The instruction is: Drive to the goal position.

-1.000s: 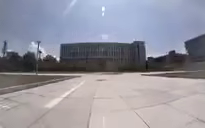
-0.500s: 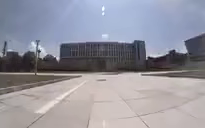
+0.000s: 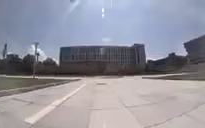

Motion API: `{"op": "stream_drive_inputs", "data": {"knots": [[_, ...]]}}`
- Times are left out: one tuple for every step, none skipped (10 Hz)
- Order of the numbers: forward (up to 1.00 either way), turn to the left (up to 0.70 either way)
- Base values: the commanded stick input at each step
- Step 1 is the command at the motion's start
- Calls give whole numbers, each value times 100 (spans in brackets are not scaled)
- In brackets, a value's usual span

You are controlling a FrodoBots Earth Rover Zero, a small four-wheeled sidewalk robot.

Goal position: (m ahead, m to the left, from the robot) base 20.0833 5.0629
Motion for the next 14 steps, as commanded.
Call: {"op": "stream_drive_inputs", "data": {"knots": [[50, 1], [50, 1], [50, 1], [50, 1], [50, 1], [50, 1], [50, 1], [50, 1], [50, 1], [50, 1], [50, 1], [50, 1], [50, 1], [50, 1]]}}
